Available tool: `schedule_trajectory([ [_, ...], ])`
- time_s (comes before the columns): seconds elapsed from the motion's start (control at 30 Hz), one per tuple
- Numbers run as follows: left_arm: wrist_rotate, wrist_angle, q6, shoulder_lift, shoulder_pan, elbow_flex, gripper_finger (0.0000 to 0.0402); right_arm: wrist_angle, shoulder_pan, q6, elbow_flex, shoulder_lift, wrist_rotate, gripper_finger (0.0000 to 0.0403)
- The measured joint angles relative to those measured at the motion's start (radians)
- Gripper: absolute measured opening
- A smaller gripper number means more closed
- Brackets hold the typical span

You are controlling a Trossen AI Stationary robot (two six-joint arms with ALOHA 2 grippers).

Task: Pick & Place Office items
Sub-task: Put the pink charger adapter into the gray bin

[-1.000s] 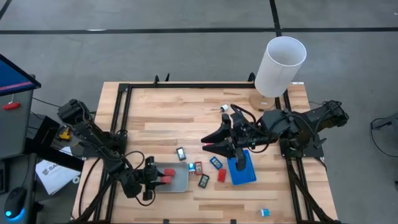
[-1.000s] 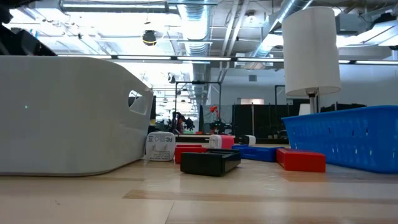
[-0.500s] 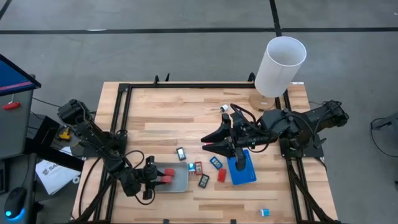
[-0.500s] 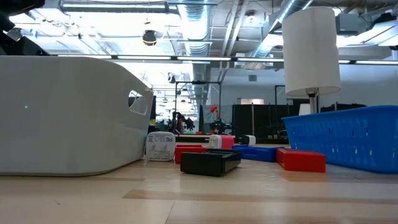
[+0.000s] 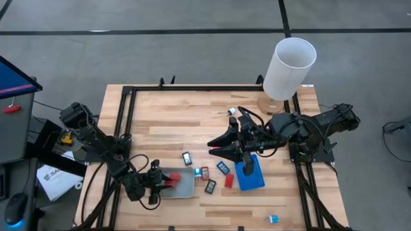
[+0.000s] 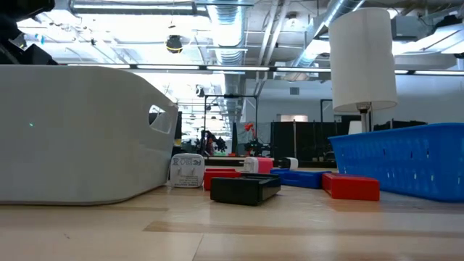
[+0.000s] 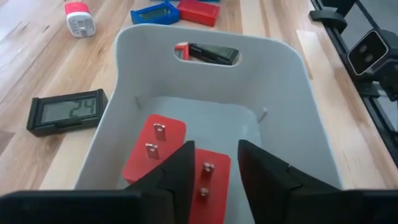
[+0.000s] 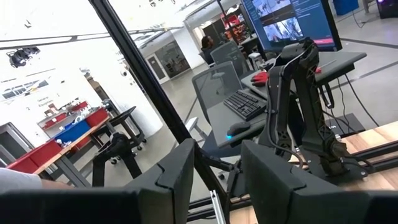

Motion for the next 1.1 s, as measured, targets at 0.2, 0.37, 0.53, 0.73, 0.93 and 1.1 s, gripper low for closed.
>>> schedule_trajectory([
  [0.2, 0.004, 0.069, 0.044, 0.000, 0.000, -0.002, 0.0082, 0.000, 0.000, 0.004, 0.000, 0.000, 0.000, 0.0127],
  [0.37, -0.004, 0.181, 0.148, -0.029, 0.004, 0.006, 0.0076, 0.000, 0.000, 0.005, 0.000, 0.000, 0.000, 0.0127],
  [0.53, -0.096, 0.180, 0.242, -0.130, 0.072, 0.021, 0.0076, -0.009, 0.000, 0.002, 0.000, 0.000, 0.000, 0.0127],
  [0.73, 0.002, 0.179, 0.191, -0.269, 0.295, 0.021, 0.0077, -0.023, 0.000, -0.012, 0.000, 0.000, 0.000, 0.0127],
  [0.93, 0.447, 0.202, 0.119, -0.329, 0.583, 0.020, 0.0077, -0.089, 0.000, -0.007, 0.000, 0.000, 0.009, 0.0127],
  [1.1, 0.606, 0.122, 0.244, -0.313, 0.699, 0.110, 0.0078, -0.126, 0.007, -0.004, 0.000, 0.000, 0.023, 0.0127],
])
